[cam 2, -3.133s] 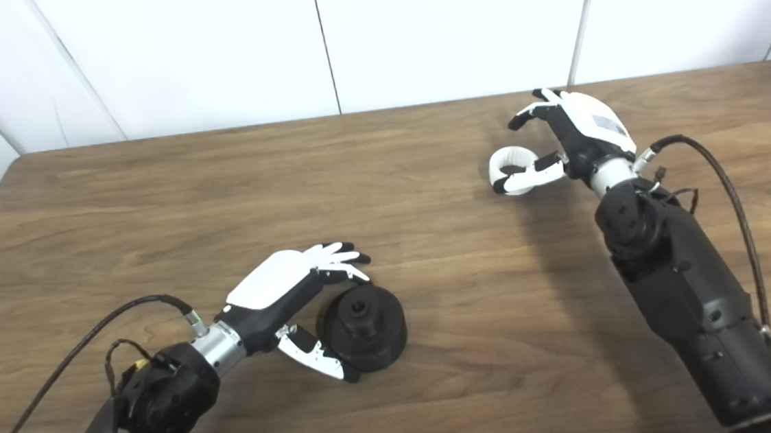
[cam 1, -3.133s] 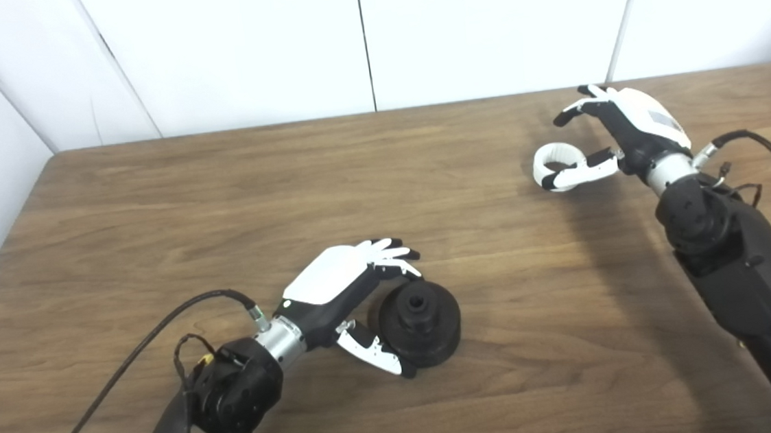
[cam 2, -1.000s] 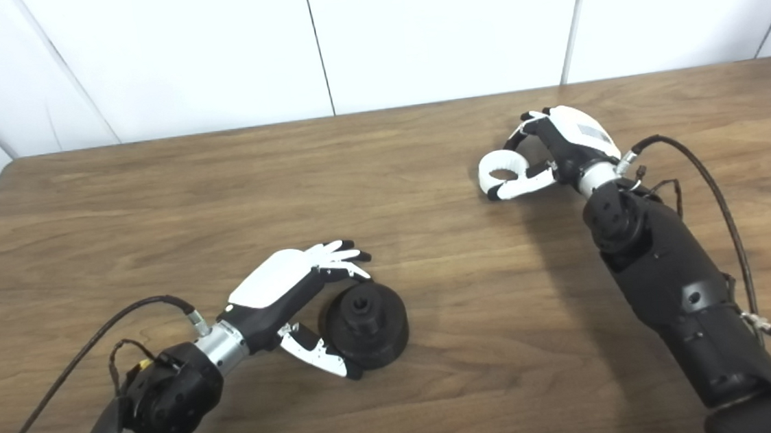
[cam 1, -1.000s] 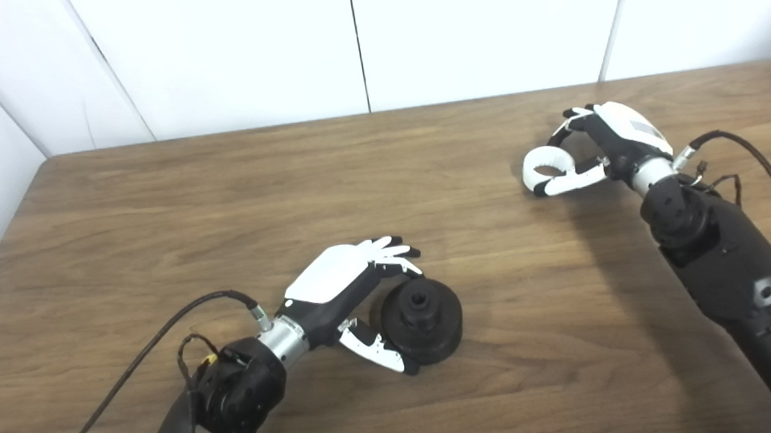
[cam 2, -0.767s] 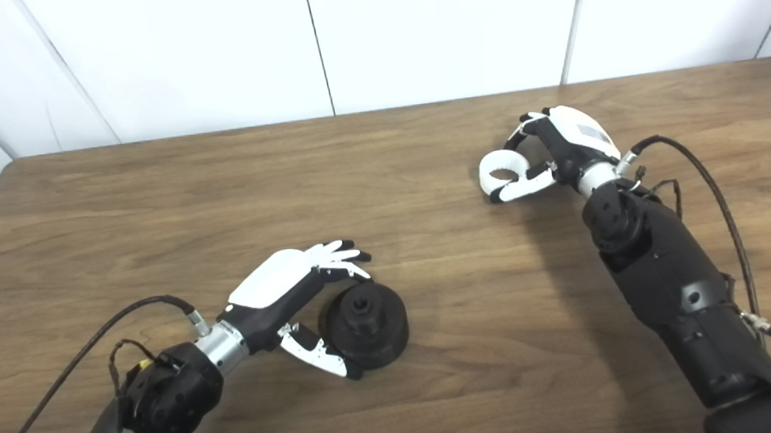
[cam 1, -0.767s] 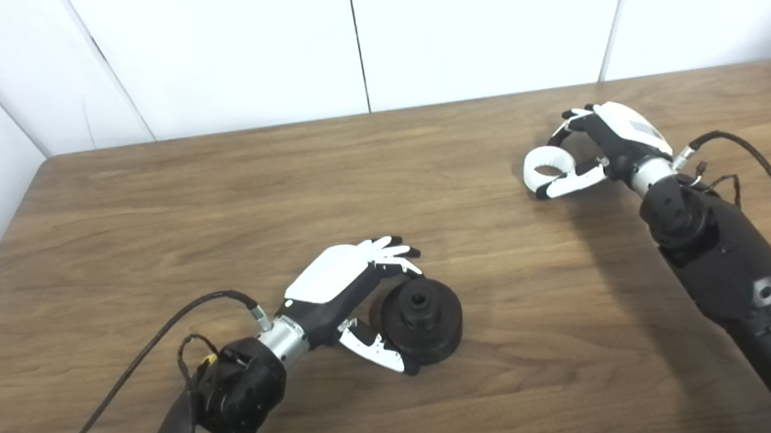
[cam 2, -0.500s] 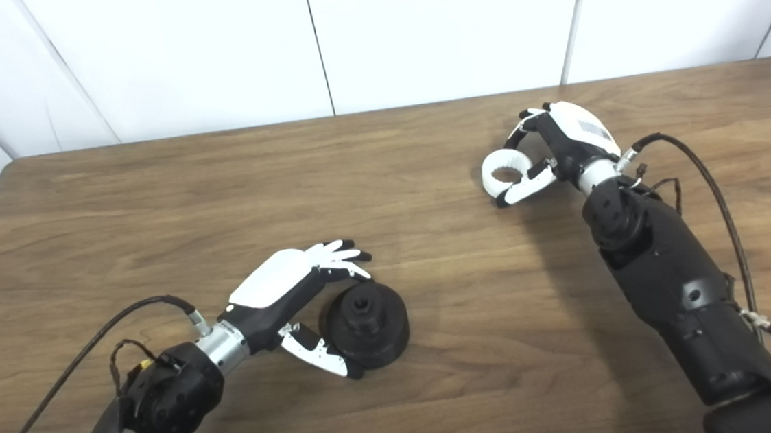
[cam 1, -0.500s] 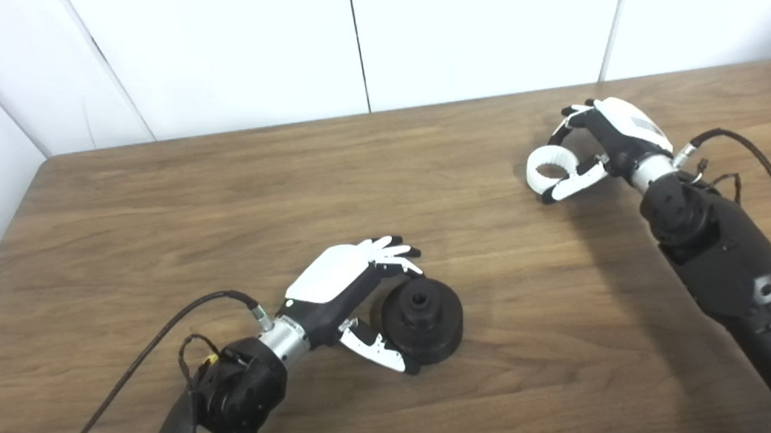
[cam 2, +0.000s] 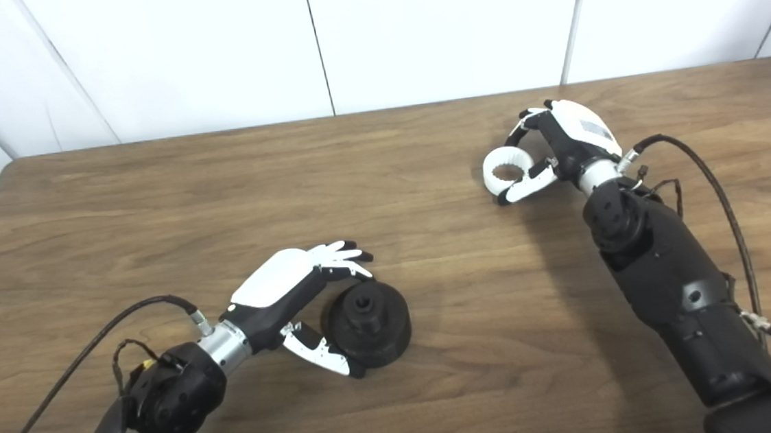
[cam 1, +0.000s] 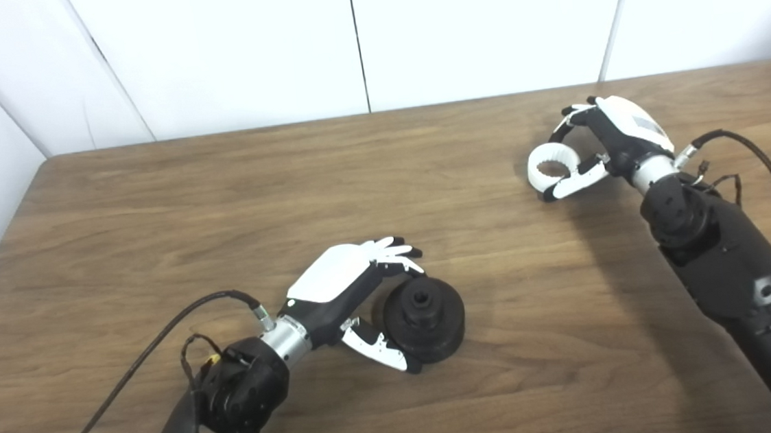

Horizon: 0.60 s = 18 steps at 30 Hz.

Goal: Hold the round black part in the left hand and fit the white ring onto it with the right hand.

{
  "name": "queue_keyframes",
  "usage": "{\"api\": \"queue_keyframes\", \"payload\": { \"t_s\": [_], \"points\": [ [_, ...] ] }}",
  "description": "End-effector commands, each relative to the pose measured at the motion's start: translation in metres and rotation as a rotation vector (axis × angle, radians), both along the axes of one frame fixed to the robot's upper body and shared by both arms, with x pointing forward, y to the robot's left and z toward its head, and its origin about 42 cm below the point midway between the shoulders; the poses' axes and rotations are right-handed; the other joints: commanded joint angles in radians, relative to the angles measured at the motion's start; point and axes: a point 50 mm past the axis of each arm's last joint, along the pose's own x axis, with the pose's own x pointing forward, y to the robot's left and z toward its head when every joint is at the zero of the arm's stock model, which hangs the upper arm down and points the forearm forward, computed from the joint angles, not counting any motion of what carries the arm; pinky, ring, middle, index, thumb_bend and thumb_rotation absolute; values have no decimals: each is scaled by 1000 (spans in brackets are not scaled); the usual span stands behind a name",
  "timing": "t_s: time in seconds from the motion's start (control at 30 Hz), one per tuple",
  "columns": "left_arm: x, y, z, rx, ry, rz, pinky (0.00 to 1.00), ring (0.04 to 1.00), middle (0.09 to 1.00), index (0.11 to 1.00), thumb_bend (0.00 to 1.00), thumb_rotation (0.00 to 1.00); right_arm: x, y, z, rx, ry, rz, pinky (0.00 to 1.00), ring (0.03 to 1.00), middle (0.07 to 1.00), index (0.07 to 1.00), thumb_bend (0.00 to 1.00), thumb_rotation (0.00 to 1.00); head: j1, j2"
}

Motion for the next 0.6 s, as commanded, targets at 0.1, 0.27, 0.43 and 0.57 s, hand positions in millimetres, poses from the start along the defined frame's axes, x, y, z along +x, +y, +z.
{"api": "queue_keyframes", "payload": {
  "t_s": [0.1, 0.27, 0.43, 0.57],
  "points": [
    [10, 1, 14, 11, -64, -6, 964, 971, 901, 609, 813, 308, 7, 0, 35, -10, -95, 31, 1000, 998, 880, 487, 524, 145, -2, 1],
    [12, 1, 13, 17, -59, -3, 963, 971, 900, 610, 814, 309, -3, 2, 45, 0, -64, 77, 1000, 1000, 886, 488, 523, 149, 0, 0],
    [14, 1, 11, 19, -57, 0, 961, 972, 904, 612, 809, 319, -17, 7, 59, 3, -52, 126, 941, 975, 873, 488, 523, 151, 0, -1],
    [16, 1, 11, 22, -53, 1, 964, 973, 908, 615, 803, 324, -34, 17, 75, 28, -51, 171, 910, 963, 871, 488, 525, 149, -2, -2]
  ]
}}
